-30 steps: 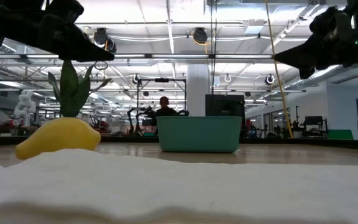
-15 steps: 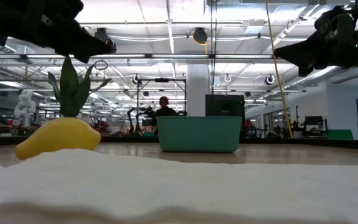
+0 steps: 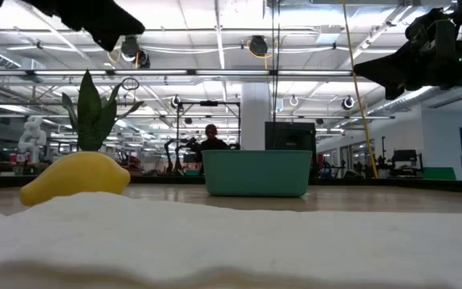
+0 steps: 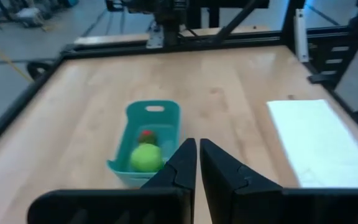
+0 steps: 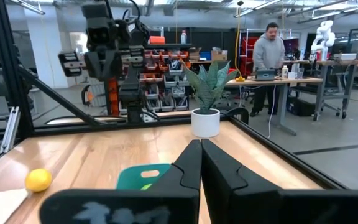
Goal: Pick and placing Produce into tupperware
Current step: Put the yellow lemon into the green bin
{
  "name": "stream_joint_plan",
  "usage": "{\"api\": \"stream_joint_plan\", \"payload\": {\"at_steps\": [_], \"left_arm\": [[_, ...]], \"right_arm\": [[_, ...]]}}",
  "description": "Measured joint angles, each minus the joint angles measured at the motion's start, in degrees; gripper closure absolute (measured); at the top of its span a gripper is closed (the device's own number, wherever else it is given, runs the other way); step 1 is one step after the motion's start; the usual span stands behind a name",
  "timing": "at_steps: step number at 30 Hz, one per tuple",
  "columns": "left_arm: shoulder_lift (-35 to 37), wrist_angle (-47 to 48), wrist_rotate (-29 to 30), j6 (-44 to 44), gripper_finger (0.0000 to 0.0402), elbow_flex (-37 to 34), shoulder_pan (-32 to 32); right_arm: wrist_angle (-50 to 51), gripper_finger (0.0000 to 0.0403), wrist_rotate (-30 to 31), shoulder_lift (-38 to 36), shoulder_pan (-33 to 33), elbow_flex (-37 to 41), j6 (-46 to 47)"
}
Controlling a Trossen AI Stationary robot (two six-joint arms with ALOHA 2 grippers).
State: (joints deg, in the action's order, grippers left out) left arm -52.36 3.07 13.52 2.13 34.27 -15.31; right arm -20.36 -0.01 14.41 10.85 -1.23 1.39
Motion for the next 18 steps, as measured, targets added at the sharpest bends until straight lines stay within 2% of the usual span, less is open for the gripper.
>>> {"api": "stream_joint_plan", "payload": {"at_steps": [5, 9, 18], "left_arm": [[-2.1, 3.2, -0.4, 5.4, 0.0349, 3.0, -2.9], [-4.8, 2.6, -0.6, 9.5, 0.0289, 3.2, -4.5], [-12.5, 2.4, -5.8, 19.4, 0.0148, 4.1, -6.7]], "right_arm": [[0.1, 0.0403, 0.0, 0.0, 0.0, 0.0, 0.0], [0.6, 0.0403, 0.0, 0.0, 0.0, 0.0, 0.0], [3.0, 0.0403, -0.2, 0.0, 0.0, 0.1, 0.9]]}}
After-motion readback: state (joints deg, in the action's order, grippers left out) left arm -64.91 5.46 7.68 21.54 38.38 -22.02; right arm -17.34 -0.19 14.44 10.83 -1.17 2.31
